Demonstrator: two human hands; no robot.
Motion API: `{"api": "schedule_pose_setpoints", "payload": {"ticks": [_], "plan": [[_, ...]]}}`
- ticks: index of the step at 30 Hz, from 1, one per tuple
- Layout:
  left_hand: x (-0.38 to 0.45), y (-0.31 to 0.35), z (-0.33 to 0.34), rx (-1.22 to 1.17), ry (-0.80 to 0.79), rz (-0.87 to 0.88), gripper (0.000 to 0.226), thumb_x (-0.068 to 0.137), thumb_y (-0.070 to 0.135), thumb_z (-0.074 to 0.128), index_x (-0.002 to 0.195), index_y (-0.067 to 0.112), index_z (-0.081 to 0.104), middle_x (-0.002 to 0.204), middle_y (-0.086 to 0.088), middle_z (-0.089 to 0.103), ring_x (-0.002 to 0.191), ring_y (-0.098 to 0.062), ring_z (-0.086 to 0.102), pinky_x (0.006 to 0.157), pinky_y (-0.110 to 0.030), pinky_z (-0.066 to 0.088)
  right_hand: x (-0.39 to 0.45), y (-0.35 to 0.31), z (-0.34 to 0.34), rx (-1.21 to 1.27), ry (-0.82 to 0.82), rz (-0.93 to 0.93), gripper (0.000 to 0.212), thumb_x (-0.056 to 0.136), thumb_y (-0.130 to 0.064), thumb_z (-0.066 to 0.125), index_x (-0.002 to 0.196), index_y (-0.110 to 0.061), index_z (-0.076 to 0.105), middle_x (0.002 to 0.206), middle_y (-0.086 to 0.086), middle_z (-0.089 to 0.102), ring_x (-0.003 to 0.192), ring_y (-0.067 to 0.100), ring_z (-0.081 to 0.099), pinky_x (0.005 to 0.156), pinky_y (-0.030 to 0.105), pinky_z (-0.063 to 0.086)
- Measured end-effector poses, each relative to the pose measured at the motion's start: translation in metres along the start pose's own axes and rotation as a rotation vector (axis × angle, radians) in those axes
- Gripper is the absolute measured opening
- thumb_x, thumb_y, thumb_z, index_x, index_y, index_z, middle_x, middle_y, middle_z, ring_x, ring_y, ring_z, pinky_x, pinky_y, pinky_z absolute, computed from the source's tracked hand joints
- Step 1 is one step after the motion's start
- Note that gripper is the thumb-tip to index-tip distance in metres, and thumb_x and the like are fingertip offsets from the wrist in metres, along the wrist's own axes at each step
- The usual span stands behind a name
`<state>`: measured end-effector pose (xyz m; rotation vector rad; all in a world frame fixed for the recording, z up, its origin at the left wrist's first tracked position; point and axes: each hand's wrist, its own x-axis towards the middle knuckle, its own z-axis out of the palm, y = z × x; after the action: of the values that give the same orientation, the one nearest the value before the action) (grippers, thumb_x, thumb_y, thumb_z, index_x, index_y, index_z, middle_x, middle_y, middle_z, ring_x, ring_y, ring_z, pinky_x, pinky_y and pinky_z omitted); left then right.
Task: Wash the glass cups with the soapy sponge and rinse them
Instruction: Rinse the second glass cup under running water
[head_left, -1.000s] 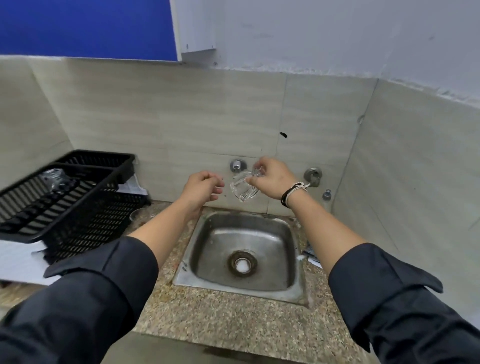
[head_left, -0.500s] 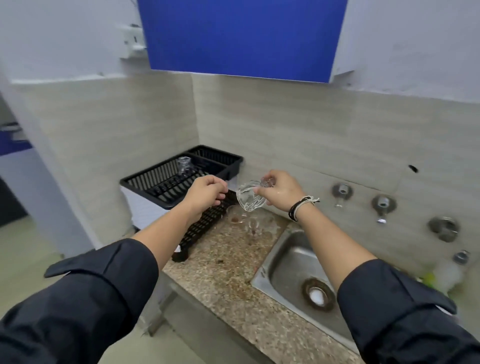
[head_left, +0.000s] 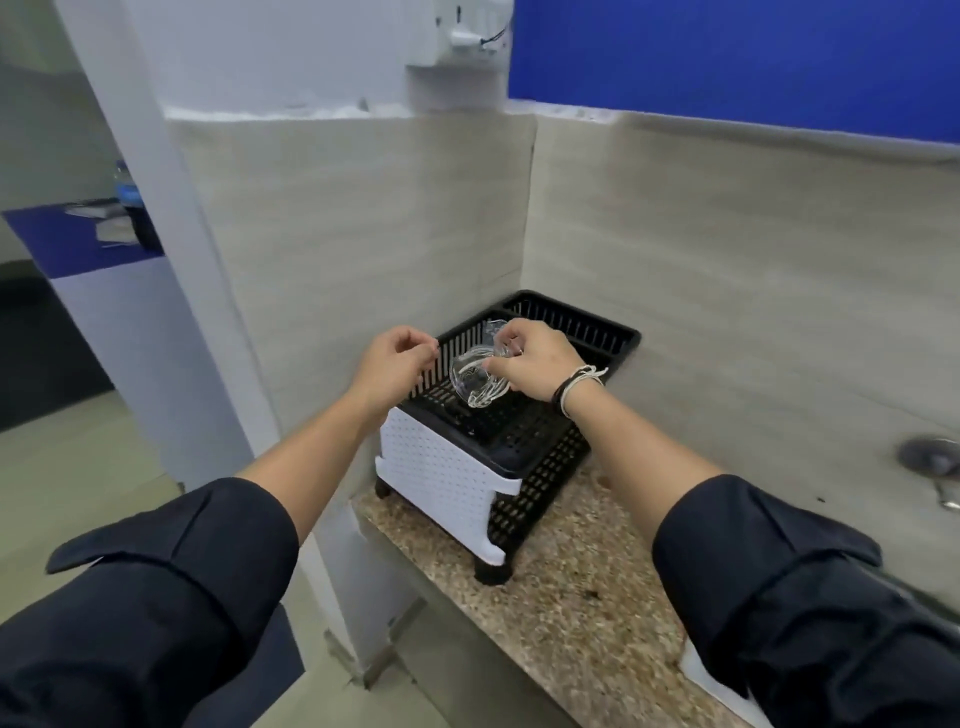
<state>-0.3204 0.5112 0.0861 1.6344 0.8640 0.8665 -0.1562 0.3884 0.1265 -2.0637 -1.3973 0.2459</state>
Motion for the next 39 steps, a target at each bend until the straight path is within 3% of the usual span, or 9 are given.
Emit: {"api": "schedule_pose_setpoints", "payload": {"ticks": [4,9,13,15,18,24,27,32,39], "plan": [[0.04,-0.019,-0.031,0.029,-0.091,0.034,0.017,0.097,0.007,0.062,0.088,0.021,0.067,0.092,-0.005,0.067,0.081,-0.014,0.06,0.076,-0.031,0.048,0.05,-0.024,0.044,-0.093,-0.039,0.003,0.042,0.082,-0.035,0.078,0.118,-0.016,0.066,0.099,-0.005,0.056,0.094,0.014,0.053,0.077,0.021,0.034],[0.077,-0.033,-0.044,0.027,-0.163,0.091,0.013,0.093,0.013,0.067,0.088,0.024,0.067,0.086,0.002,0.064,0.082,-0.013,0.057,0.08,-0.034,0.047,0.087,-0.033,0.086,-0.25,-0.114,0.046,0.047,0.081,-0.038,0.077,0.122,-0.015,0.066,0.116,0.007,0.068,0.11,0.025,0.061,0.082,0.025,0.041],[0.089,-0.035,-0.041,-0.014,-0.298,0.128,0.013,0.097,0.006,0.065,0.099,0.019,0.067,0.091,0.002,0.067,0.081,-0.004,0.061,0.077,-0.015,0.05,0.099,-0.035,0.107,-0.345,-0.18,0.039,0.045,0.08,-0.034,0.077,0.119,-0.014,0.067,0.113,0.008,0.07,0.107,0.026,0.064,0.089,0.031,0.05],[0.093,-0.036,-0.037,-0.037,-0.321,0.129,0.013,0.097,0.007,0.064,0.1,0.019,0.067,0.091,0.002,0.067,0.082,-0.006,0.061,0.076,-0.013,0.05,0.1,-0.036,0.115,-0.392,-0.226,0.03,0.039,0.082,-0.031,0.075,0.116,-0.014,0.067,0.108,0.008,0.07,0.101,0.026,0.065,0.085,0.033,0.052],[0.102,-0.04,-0.033,-0.057,-0.32,0.118,0.011,0.097,0.009,0.064,0.101,0.019,0.068,0.09,0.004,0.065,0.082,-0.008,0.059,0.077,-0.021,0.05,0.099,-0.034,0.126,-0.407,-0.288,0.013,0.033,0.086,-0.027,0.07,0.115,-0.014,0.065,0.104,0.007,0.07,0.097,0.027,0.066,0.078,0.03,0.049],[0.112,-0.045,-0.024,-0.074,-0.279,0.109,0.011,0.097,0.013,0.065,0.099,0.023,0.07,0.089,0.003,0.063,0.082,-0.009,0.055,0.079,-0.032,0.05,0.091,-0.027,0.123,-0.294,-0.355,0.01,0.06,0.084,-0.041,0.072,0.135,-0.015,0.052,0.113,0.003,0.066,0.098,0.023,0.064,0.077,0.029,0.046],[0.11,-0.043,-0.016,-0.082,-0.285,0.102,0.01,0.096,0.013,0.065,0.104,0.016,0.071,0.091,0.002,0.065,0.084,-0.009,0.057,0.082,-0.032,0.05,0.076,-0.019,0.103,-0.197,-0.231,0.054,0.057,0.087,-0.044,0.07,0.134,-0.015,0.056,0.127,0.002,0.065,0.102,0.016,0.066,0.086,0.03,0.052],[0.1,-0.025,0.014,-0.147,-0.347,0.114,0.009,0.097,0.012,0.065,0.102,0.02,0.067,0.092,0.004,0.065,0.084,-0.006,0.059,0.08,-0.027,0.048,0.03,0.003,0.056,0.024,0.085,0.157,0.036,0.09,-0.035,0.07,0.122,-0.019,0.064,0.113,-0.008,0.067,0.092,0.006,0.066,0.077,0.011,0.047],[0.057,0.016,0.104,-0.17,-0.569,0.143,0.007,0.099,0.012,0.062,0.105,0.014,0.066,0.096,-0.004,0.067,0.085,-0.011,0.064,0.071,-0.024,0.053,-0.054,0.06,-0.016,0.316,0.425,0.354,0.034,0.077,-0.04,0.068,0.106,-0.023,0.068,0.102,-0.006,0.071,0.088,0.014,0.069,0.088,0.045,0.058]]}}
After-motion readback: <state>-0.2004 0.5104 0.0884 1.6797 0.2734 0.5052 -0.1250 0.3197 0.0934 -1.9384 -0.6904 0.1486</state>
